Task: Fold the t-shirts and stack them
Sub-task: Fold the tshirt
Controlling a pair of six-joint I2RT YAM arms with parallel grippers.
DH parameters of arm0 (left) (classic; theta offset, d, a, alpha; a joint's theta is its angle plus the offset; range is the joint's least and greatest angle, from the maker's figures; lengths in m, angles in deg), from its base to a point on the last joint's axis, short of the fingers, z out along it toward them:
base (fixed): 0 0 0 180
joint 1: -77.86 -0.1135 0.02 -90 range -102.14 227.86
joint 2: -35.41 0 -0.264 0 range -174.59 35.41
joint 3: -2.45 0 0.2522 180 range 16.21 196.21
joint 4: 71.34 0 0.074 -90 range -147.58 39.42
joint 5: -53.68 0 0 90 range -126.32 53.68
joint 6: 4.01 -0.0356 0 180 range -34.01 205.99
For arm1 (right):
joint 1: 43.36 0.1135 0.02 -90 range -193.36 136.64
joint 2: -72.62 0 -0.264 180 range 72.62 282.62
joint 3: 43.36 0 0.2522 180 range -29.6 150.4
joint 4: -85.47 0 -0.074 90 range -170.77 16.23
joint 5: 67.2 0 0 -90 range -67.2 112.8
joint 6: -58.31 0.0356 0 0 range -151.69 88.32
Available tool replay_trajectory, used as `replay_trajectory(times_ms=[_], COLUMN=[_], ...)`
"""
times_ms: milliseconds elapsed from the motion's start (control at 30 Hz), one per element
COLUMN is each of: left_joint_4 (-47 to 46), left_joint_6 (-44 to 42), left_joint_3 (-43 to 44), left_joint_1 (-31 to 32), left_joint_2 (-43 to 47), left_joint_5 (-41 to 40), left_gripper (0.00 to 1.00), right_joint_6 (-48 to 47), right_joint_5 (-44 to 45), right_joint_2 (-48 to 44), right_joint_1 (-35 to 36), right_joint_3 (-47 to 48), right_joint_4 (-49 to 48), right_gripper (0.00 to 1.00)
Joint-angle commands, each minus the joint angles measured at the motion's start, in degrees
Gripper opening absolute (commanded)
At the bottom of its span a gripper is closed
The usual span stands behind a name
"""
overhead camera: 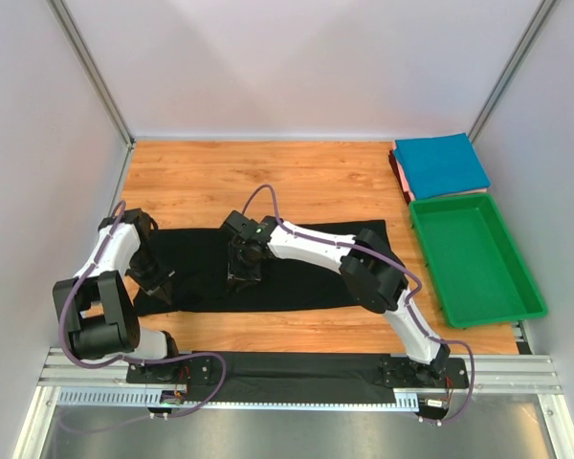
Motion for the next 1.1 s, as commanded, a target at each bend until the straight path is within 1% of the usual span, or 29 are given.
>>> replay_trajectory(times_ms=[0, 233, 633, 1067], left_joint_4=[-0.31, -0.75, -2.16, -3.21], left_joint_6=[-0.39, -1.0, -1.44, -1.35], left_joint_3=[1.38, 1.56, 1.03, 0.41], left_joint_1=[0.17, 0.17, 0.17, 0.17], left_joint_2=[-0.39, -0.66, -1.45, -1.89], left_joint_5=[-0.59, -1.03, 0.46, 1.43], left_gripper=[0.0, 0.0, 0.0, 0.0], right_joint_6=[2.71, 4.29, 7.9, 9.57], right_joint_5=[1.48, 1.75, 0.78, 0.6], right_joint_2=[1.41, 2.11, 2.64, 5.98], right_joint_1=[0.38, 0.82, 1.0, 1.35], right_joint_3=[2.14, 2.58, 2.58, 5.74], right_joint_4=[2.74, 2.13, -0.6, 1.15], right_gripper=[0.32, 0.31, 0.31, 0.29])
